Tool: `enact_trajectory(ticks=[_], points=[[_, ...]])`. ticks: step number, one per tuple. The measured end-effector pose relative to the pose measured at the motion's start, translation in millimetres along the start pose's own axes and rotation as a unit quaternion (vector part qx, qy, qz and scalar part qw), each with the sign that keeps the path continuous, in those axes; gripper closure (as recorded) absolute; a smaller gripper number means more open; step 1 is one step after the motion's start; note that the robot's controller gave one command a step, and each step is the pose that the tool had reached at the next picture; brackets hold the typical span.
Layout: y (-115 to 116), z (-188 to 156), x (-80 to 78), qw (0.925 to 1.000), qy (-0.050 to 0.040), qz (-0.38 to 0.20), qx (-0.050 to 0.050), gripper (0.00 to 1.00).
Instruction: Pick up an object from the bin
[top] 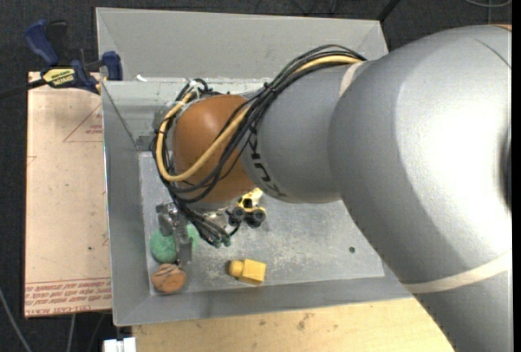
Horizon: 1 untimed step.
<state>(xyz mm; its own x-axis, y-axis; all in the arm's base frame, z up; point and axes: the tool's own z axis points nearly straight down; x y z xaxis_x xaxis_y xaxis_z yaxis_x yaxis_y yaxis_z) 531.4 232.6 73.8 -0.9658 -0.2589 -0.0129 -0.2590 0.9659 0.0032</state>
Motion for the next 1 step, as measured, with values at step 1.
enact_trajectory(ticks=[1], points=[[-17.8, -138.9, -1.1, 1.0000, 0.0048, 0.007, 0.001, 1.00]])
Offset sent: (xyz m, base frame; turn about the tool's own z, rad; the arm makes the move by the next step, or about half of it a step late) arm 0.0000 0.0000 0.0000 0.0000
